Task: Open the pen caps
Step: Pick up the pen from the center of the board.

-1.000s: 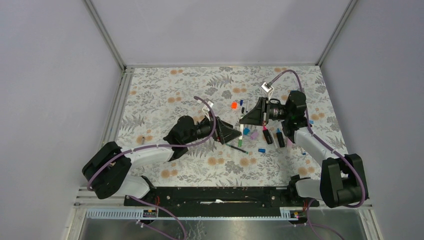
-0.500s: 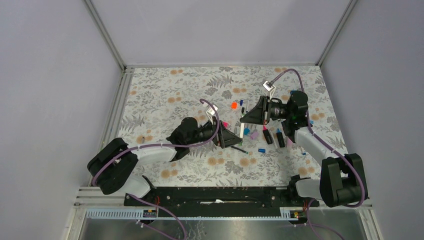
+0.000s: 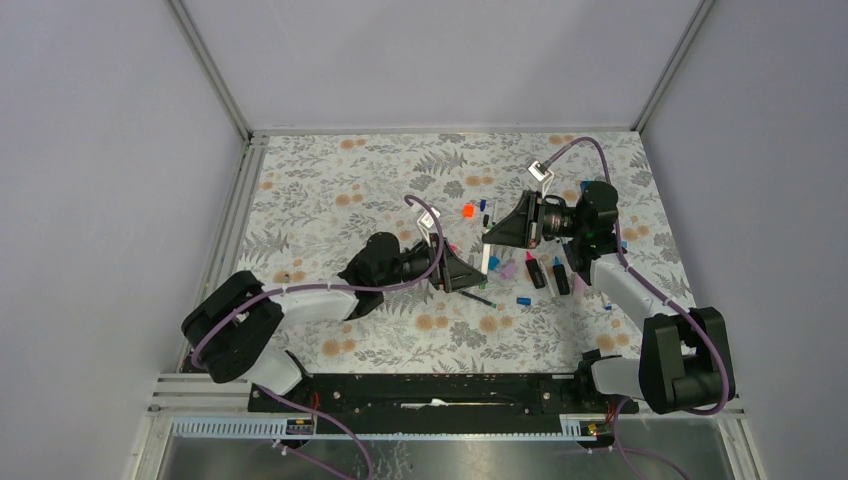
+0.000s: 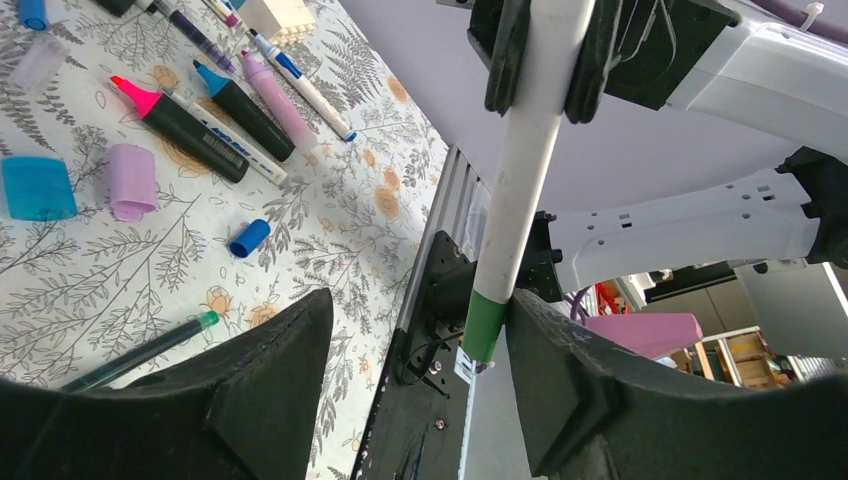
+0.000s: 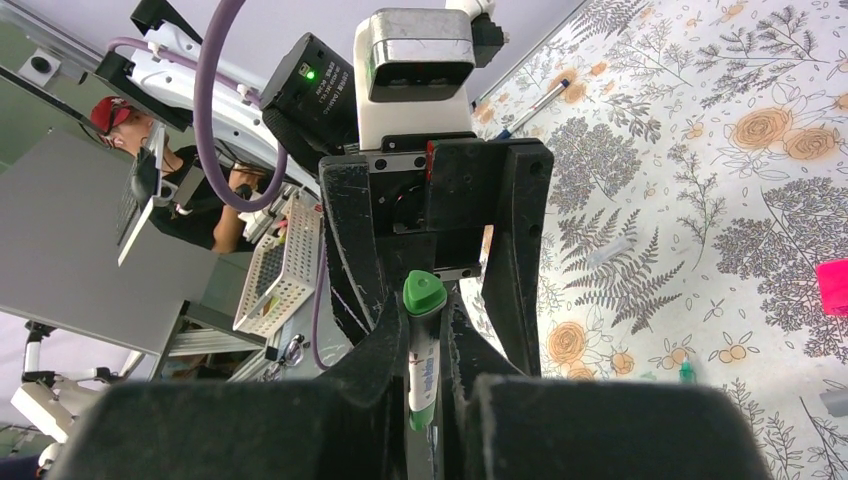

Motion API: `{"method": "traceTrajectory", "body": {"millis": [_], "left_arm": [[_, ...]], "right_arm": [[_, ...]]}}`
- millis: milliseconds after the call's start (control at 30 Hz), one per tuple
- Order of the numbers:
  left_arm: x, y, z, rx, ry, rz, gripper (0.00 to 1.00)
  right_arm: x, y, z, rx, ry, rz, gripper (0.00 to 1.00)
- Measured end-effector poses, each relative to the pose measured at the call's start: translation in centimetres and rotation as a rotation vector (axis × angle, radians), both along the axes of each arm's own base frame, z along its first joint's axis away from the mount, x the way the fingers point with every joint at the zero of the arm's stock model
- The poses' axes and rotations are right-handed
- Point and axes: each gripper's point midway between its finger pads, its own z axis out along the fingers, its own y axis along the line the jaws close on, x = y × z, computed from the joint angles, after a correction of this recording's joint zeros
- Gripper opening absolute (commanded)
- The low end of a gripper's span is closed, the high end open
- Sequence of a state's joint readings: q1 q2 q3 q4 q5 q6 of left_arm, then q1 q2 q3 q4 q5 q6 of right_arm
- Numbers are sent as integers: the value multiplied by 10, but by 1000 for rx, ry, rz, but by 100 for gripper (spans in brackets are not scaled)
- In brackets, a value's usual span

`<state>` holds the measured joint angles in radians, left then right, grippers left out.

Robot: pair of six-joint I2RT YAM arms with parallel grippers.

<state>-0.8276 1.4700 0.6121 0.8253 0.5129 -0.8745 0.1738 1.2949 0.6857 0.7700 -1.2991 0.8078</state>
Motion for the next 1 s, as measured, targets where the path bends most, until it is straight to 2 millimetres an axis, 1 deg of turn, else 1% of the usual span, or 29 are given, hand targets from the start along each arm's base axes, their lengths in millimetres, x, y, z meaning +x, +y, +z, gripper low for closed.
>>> {"method": "traceTrajectory", "body": {"millis": [100, 167, 200, 400, 467, 500, 533, 567, 633, 667, 700, 733, 800, 867, 900, 1000], "left_arm": [[-1, -3, -1, -7, 15, -15, 66], [-3, -4, -1, -17, 23, -29, 64], [-4, -5, -1, -19, 27, -36, 62], [-14, -11, 1, -39, 45, -85, 31], [-16, -13, 3, -51, 52, -102, 22], [-17, -14, 4, -57, 53, -111, 15], [-17, -15, 5, -62, 56, -118, 5], [-18, -16, 5, -65, 58, -129, 0], [-20, -17, 7, -75, 53, -146, 0], [-20, -18, 6, -77, 53, -151, 0], [-20, -18, 6, -78, 54, -155, 0], [-20, -18, 6, -77, 54, -158, 0], [-21, -18, 4, -69, 51, -162, 0], [-21, -18, -1, -46, 54, -165, 0], [-20, -18, -4, -29, 56, -167, 0], [-19, -14, -18, 46, 68, -173, 0]], "right_arm": [[0, 0, 0, 0, -2, 0, 0], [0, 0, 0, -1, -5, 0, 0], [0, 0, 0, -1, -6, -1, 0], [1, 0, -3, -6, -1, -8, 0], [2, 0, -4, -9, -1, -10, 0], [3, -1, -5, -11, -2, -16, 0], [4, -1, -5, -11, -3, -21, 0], [5, -1, -6, -12, -4, -27, 0], [6, -2, -7, -15, 8, -32, 0], [6, -2, -8, -16, 12, -34, 2], [6, -3, -8, -17, 14, -35, 6], [6, -3, -9, -18, 20, -35, 17], [6, -3, -11, -22, 25, -33, 46], [4, -4, -15, -36, 13, -21, 70], [3, -6, -18, -44, 4, -13, 78], [5, -15, -21, -86, -54, -13, 91]]}}
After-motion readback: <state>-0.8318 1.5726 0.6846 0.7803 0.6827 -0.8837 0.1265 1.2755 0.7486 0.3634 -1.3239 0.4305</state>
